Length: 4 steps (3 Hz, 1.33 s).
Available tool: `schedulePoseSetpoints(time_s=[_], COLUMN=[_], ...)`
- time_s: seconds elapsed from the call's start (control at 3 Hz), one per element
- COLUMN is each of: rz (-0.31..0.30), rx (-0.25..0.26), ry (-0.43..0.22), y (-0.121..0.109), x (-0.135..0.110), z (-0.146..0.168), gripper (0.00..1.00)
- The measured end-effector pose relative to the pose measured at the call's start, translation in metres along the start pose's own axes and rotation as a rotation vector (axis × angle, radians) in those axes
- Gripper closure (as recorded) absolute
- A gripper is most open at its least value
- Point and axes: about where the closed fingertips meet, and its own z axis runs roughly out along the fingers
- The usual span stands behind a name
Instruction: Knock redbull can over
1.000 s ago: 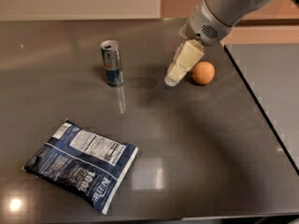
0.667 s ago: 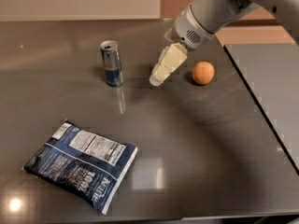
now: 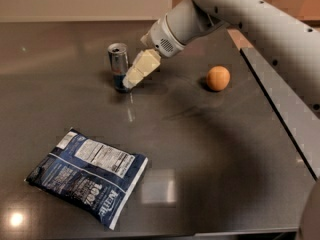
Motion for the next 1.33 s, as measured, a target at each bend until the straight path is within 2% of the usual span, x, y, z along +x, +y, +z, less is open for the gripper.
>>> schedulePoseSetpoints(time_s=[0.67, 1.0, 1.33], rz=[0.018, 0.034, 0.046], rx=[-0.039, -0.05, -0.06], ry=[-0.057, -0.071, -0.084], y=[-0.023, -0.029, -0.027], x=[-0.018, -0.02, -0.018], z=[0.051, 0.06, 0.057], gripper=[0.0, 0.17, 0.41])
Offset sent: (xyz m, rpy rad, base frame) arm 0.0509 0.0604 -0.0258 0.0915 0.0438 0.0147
